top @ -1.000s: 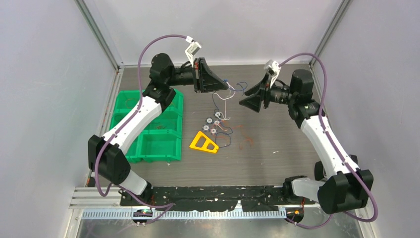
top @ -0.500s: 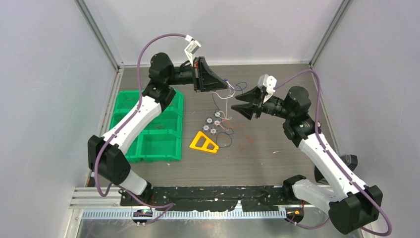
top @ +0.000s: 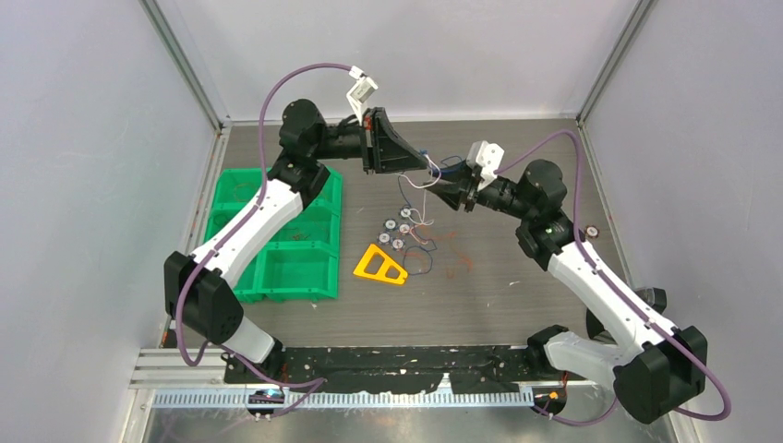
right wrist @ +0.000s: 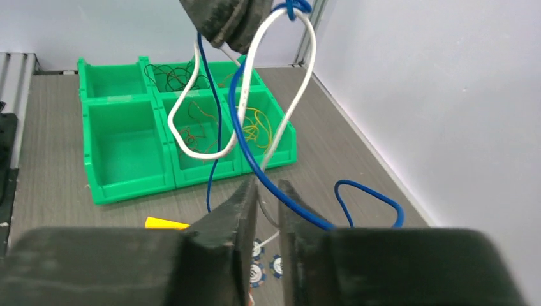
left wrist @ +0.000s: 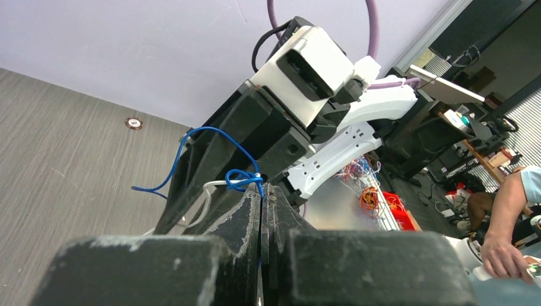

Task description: Untangle the cables

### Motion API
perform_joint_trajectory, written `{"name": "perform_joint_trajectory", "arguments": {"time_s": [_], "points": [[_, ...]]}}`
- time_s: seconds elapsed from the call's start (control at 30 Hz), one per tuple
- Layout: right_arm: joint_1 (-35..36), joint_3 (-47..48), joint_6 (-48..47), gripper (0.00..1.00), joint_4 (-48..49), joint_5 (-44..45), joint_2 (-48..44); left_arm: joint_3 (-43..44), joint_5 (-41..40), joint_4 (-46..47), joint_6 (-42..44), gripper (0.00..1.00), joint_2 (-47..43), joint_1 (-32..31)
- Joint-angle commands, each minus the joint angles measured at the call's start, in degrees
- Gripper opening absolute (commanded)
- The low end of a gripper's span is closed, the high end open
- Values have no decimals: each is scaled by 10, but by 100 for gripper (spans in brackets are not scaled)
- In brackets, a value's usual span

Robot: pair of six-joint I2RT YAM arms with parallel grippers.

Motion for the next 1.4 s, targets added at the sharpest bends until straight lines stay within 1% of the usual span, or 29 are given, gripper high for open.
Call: {"name": "perform_joint_trajectory", "arguments": {"time_s": [0.0,0.07,0.13,0.27,0.37,0.47,0.63,0.73,0.83,0.97,1.07,1.17,1.23,1.3,1.37], "points": [[6,2,-31,9,22,30,12,36,2,2,15,0,-19,-1],[6,-7,-43,6,8,58,14,53,-4,-38,44,0,-28,3],[-3,-21,-65,5,-21,84,15,69,-11,-85,77,0,-39,12],[-37,-56,-97,5,-65,153,8,74,-12,-138,115,0,-71,44],[-78,-77,-106,6,-88,164,12,77,-15,-191,153,0,-95,69],[-126,-90,-122,5,-108,162,25,102,-23,-252,199,0,-112,93],[-148,-107,-168,5,-137,162,39,168,-37,-349,270,0,-126,132],[-150,-113,-193,5,-148,171,56,215,-53,-372,298,0,-133,154],[-150,-107,-207,5,-161,174,80,273,-72,-383,302,0,-130,180],[-150,-94,-228,5,-205,167,103,349,-101,-394,309,0,-126,215],[-150,-85,-235,5,-223,164,114,382,-130,-415,330,0,-128,238],[-150,-72,-235,5,-234,158,126,380,-159,-441,364,0,-141,265],[-150,-65,-235,5,-238,157,129,367,-165,-451,359,0,-154,286],[-150,-59,-234,5,-241,156,132,350,-160,-464,347,0,-164,322],[-150,-55,-233,5,-243,155,135,321,-154,-477,345,0,-181,345]]}}
